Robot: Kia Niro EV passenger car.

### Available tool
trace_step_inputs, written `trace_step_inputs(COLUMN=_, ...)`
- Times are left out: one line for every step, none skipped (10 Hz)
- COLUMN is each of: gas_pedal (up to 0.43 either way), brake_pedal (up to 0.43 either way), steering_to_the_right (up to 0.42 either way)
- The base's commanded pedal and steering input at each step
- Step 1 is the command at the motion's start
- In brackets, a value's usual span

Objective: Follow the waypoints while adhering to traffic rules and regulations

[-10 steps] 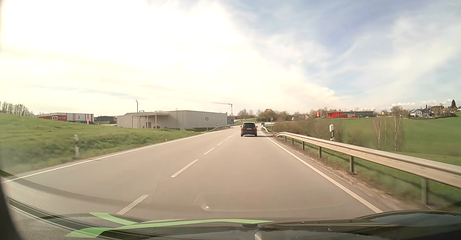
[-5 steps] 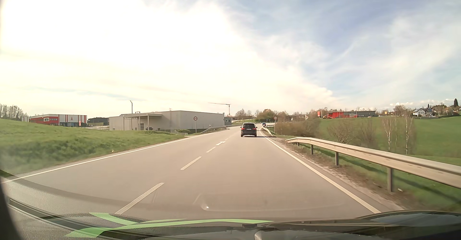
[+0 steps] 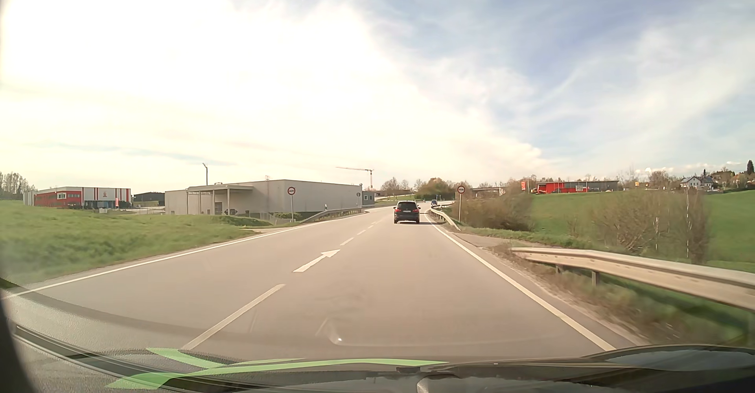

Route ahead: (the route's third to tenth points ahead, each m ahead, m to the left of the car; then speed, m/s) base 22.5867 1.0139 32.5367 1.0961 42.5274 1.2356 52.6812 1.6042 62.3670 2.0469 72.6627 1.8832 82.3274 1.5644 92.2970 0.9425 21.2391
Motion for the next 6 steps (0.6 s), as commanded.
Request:
trace_step_inputs(gas_pedal=0.11, brake_pedal=0.0, steering_to_the_right=0.003)
trace_step_inputs(gas_pedal=0.11, brake_pedal=0.0, steering_to_the_right=0.003)
trace_step_inputs(gas_pedal=0.11, brake_pedal=0.0, steering_to_the_right=0.003)
trace_step_inputs(gas_pedal=0.11, brake_pedal=0.0, steering_to_the_right=0.003)
trace_step_inputs(gas_pedal=0.11, brake_pedal=0.0, steering_to_the_right=0.003)
trace_step_inputs(gas_pedal=0.11, brake_pedal=0.0, steering_to_the_right=0.003)
